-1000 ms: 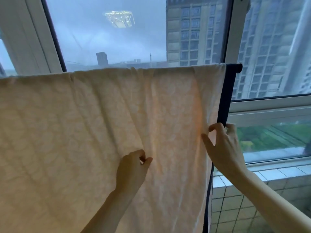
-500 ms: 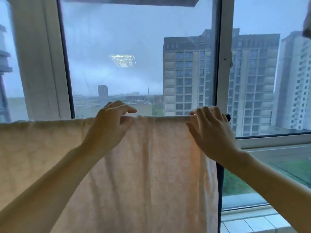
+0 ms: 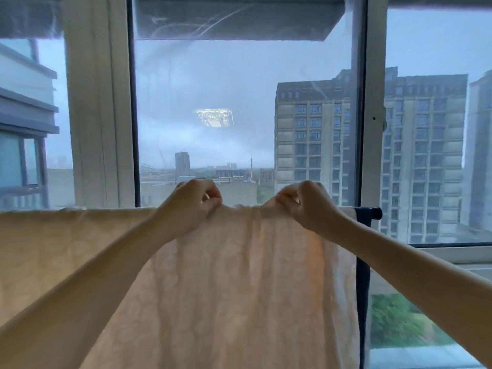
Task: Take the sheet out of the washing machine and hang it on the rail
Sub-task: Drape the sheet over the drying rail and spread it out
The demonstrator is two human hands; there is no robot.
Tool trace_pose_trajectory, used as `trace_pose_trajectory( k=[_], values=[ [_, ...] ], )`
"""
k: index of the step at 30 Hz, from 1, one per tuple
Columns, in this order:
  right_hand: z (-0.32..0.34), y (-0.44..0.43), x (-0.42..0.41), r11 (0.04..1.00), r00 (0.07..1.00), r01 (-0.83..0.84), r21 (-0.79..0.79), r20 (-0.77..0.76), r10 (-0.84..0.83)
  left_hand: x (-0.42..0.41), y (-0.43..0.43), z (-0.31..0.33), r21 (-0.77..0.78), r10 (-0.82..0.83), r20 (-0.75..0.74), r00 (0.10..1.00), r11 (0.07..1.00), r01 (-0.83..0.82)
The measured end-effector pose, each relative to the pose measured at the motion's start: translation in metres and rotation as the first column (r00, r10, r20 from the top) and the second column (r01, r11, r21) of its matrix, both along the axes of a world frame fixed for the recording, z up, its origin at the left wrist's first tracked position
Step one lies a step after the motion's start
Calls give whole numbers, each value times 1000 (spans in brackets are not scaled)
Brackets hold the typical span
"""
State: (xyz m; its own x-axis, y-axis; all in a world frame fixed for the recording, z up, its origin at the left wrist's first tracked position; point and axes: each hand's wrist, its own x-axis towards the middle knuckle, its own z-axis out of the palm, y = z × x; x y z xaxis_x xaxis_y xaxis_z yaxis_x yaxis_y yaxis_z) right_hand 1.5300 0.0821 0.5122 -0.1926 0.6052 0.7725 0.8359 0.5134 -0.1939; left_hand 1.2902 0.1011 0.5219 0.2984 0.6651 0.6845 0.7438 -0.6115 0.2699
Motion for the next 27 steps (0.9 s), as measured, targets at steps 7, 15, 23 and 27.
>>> trace_pose_trajectory(
  k=[7, 15, 23, 27],
  values=[
    [30, 2, 50, 985, 945, 167, 51, -295, -145, 46, -9, 24, 100, -85, 282, 955, 993, 59],
    [16, -16, 44, 975, 998, 39, -217, -38, -49, 90, -14, 7, 3, -176, 50, 983, 984, 177],
    [27, -13, -27, 983, 992, -107, -148, 51, 116, -21, -10, 13, -66, 4, -9, 1000, 998, -5],
    [26, -12, -77, 972, 972, -159, -171, 145, 184, -82, -9, 4, -104, 78, -21, 997, 991, -80]
  ],
)
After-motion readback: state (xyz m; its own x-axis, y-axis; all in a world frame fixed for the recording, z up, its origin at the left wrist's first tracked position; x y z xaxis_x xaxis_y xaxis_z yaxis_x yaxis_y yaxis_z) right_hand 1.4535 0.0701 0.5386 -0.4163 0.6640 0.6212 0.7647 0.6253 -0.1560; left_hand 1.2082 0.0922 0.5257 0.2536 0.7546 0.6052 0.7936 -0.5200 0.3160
